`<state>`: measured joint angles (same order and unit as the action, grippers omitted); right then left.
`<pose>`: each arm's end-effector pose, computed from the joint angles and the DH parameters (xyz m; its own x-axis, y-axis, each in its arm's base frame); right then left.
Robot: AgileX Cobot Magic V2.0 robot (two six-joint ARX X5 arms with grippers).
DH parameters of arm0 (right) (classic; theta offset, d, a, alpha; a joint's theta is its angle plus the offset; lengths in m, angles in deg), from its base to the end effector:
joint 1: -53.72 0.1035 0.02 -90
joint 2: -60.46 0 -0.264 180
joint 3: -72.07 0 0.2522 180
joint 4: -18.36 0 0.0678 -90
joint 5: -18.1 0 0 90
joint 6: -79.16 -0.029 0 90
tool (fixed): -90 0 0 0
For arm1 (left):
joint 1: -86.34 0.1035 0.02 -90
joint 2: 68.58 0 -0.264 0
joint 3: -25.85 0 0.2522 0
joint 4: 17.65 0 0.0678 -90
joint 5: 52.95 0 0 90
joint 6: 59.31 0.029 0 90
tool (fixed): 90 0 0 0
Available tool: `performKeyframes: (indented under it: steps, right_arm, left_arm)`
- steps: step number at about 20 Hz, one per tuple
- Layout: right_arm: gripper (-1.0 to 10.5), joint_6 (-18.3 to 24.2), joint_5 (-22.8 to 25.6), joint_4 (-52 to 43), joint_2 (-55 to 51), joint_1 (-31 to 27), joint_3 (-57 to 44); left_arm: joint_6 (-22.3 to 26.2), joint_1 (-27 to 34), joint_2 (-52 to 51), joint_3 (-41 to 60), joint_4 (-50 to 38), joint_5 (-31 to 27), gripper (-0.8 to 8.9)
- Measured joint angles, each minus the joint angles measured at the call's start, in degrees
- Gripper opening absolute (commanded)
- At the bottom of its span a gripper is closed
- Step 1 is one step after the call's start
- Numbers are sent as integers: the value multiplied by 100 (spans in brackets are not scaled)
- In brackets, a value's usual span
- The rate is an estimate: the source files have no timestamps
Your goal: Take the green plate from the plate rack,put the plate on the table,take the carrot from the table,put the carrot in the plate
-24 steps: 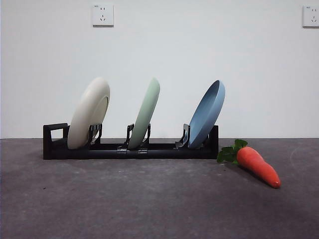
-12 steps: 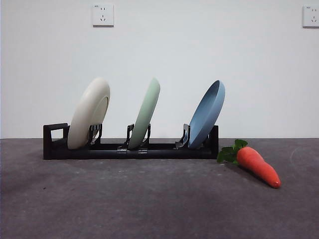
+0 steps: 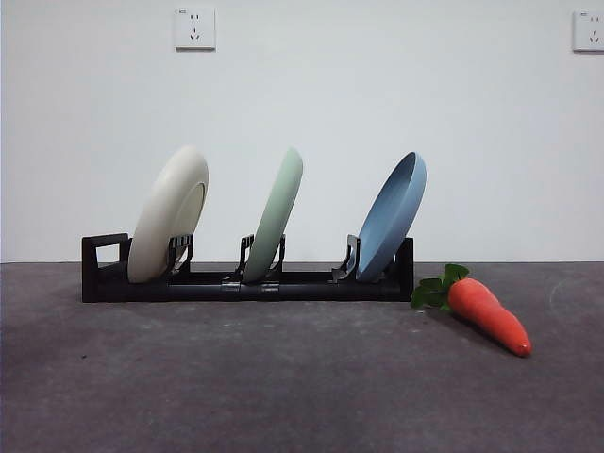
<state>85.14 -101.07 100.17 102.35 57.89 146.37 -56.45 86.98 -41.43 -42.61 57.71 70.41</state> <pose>0.0957 0.0211 0.3442 0.5313 0.5274 -0.6630 -0.4567 0.8374 0.3003 0.0509 -0.0154 0.3389 0.6981 -0.5421 -0.4677 0.4736 0.8395 -0.2662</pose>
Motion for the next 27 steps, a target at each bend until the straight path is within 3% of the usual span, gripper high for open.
performKeyframes:
  steps: [2, 3, 5, 6, 7, 15, 18, 21, 24, 27]
  right_arm:
    - [14, 42, -46, -9, -9, 0, 2]
    - [91, 55, -46, -9, -11, 0, 2]
    - [453, 72, -46, -9, -9, 0, 2]
    - [631, 72, -46, -9, -7, 0, 2]
    - [693, 70, -46, -9, -7, 0, 2]
    - [691, -2, -70, -7, -7, 0, 2]
    - [691, -2, -70, -11, 24, 0, 2]
    - [691, -4, -70, -17, 120, 0, 2]
    - [690, -2, -70, -31, 232, 0, 2]
    - [690, -2, -70, -33, 332, 0, 2]
  left_arm:
    - [83, 0, 31, -2, 81, -9, 7]
    - [105, 0, 39, -7, 107, -9, 80]
    - [107, 0, 55, -7, 162, -13, 489]
    - [105, 0, 55, -7, 166, -13, 639]
    - [107, 0, 55, -7, 166, -9, 656]
    - [83, -13, 411, -63, -310, 398, 655]
    - [-116, -177, 903, -190, -955, 769, 655]
    - [-428, -496, 1517, -413, -1794, 785, 655]
    - [-654, -1047, 2343, -835, -2575, 402, 655]
    - [-743, -1784, 3322, -1224, -3259, -330, 655]
